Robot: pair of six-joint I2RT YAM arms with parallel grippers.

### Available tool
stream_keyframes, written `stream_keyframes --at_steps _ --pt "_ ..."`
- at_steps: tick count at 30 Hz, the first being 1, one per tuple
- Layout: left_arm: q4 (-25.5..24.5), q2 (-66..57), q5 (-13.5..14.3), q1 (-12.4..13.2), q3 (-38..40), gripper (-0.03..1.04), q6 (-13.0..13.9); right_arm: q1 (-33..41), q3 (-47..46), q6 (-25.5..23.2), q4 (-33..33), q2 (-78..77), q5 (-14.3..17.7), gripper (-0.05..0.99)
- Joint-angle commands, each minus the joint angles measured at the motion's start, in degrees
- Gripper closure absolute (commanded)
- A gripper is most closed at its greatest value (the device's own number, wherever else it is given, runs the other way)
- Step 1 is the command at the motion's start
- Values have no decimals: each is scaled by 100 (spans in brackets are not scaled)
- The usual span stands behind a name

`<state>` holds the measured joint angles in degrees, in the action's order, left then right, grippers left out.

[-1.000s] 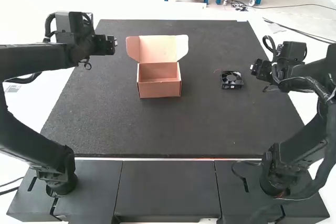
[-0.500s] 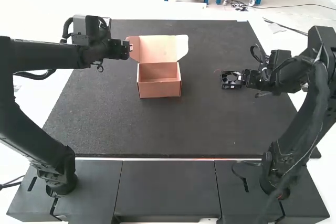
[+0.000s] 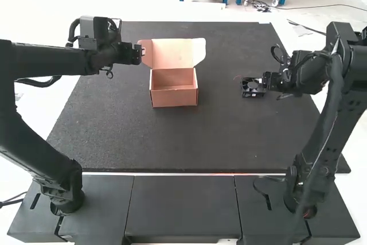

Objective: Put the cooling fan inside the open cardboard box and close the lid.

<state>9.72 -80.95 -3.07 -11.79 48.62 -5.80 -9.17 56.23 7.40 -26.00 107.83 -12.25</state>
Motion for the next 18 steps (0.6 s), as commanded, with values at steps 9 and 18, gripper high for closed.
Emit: stream_keyframes --at_steps 9,18 --pt "22 -18 -36 -7 174 5 62 -6 257 315 -46 634 -41 3" --pt "4 -9 -44 -7 174 5 62 -15 459 455 51 880 -23 3"
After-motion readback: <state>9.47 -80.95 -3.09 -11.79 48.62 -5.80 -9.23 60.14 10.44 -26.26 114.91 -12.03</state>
